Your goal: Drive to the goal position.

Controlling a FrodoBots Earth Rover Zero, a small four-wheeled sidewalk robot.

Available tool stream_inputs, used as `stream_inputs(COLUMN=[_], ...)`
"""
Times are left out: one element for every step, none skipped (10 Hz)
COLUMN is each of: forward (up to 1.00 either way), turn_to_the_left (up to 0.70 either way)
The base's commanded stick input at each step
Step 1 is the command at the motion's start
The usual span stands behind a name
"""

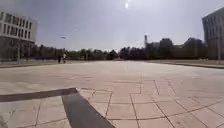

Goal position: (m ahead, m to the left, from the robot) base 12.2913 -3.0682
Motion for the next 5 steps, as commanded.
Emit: stream_inputs(forward=[1.00,1.00,1.00,1.00,1.00], turn_to_the_left=[0.00,0.00,0.00,0.00,0.00])
